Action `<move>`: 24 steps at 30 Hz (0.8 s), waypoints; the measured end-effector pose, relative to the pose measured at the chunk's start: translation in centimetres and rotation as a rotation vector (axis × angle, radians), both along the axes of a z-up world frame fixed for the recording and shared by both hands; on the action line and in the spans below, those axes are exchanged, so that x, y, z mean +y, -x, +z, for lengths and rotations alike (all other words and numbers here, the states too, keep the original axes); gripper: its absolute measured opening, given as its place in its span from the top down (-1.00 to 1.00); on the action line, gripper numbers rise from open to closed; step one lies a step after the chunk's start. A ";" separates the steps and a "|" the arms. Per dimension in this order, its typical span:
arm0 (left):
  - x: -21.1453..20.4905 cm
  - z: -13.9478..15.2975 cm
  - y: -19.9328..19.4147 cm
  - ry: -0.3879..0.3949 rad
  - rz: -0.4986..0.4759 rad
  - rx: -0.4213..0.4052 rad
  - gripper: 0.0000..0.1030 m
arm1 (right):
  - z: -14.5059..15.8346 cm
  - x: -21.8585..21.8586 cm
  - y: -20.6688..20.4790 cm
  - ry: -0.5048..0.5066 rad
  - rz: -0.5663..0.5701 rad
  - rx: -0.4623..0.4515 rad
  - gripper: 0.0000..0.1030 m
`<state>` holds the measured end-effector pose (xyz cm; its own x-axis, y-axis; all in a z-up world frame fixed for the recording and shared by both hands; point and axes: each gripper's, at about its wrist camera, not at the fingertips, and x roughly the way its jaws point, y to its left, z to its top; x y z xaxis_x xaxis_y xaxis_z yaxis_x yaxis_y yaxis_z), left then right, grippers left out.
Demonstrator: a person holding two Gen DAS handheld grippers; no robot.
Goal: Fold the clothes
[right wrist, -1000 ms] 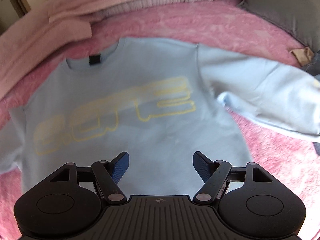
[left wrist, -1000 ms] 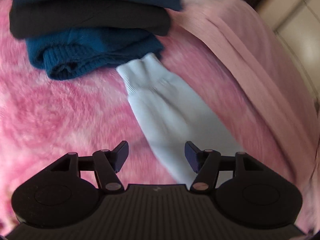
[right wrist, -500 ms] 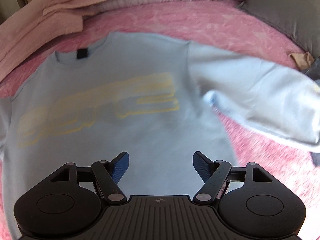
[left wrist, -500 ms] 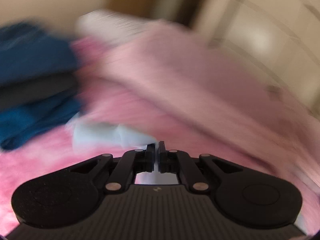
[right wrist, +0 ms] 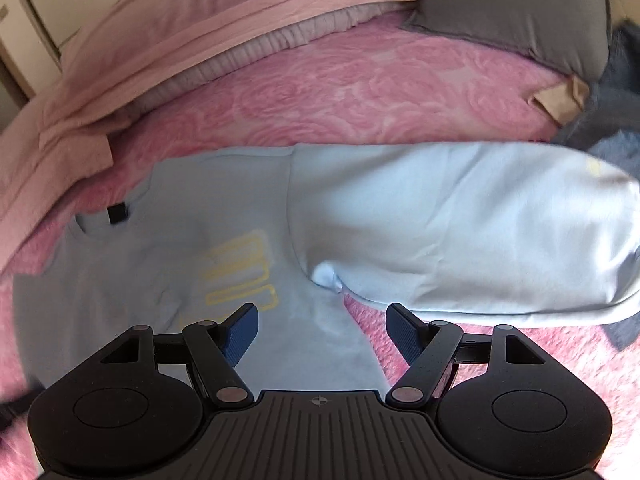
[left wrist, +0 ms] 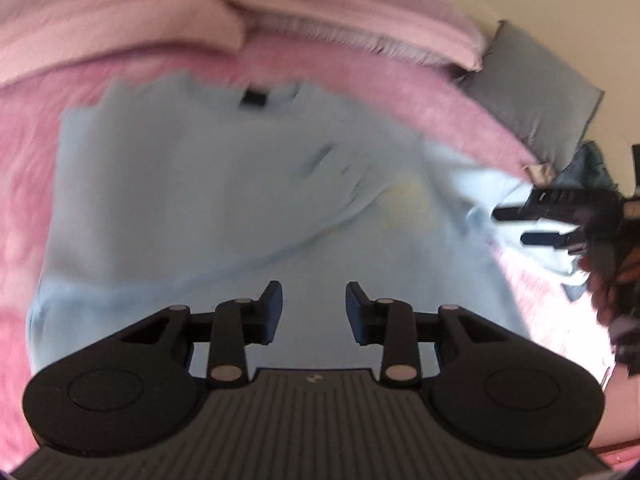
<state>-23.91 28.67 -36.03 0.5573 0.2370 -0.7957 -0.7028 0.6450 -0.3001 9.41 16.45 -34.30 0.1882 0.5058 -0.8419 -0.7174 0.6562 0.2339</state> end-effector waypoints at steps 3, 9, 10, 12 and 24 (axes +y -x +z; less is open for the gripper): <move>0.5 -1.3 2.4 -0.004 0.065 0.091 0.48 | -1.0 0.1 -0.2 -0.055 0.008 0.081 -0.43; 3.1 -2.3 6.4 -0.022 0.211 0.161 0.48 | -2.8 2.8 0.0 -0.228 0.026 0.257 -0.43; 3.8 -2.4 6.5 -0.023 0.223 0.160 0.48 | -3.4 3.5 -0.2 -0.245 0.022 0.295 -0.43; 4.8 -2.8 6.8 -0.023 0.238 0.160 0.48 | -4.8 5.2 -0.6 -0.262 0.005 0.370 -0.39; 5.0 -4.9 7.7 -0.046 0.263 0.171 0.48 | -7.5 9.7 -1.0 -0.310 0.006 0.385 0.92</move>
<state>-31.66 33.71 -40.94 0.3315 0.3932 -0.8576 -0.8851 0.4443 -0.1384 10.38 26.13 -41.78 -0.1106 0.7437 -0.6593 -0.5440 0.5099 0.6664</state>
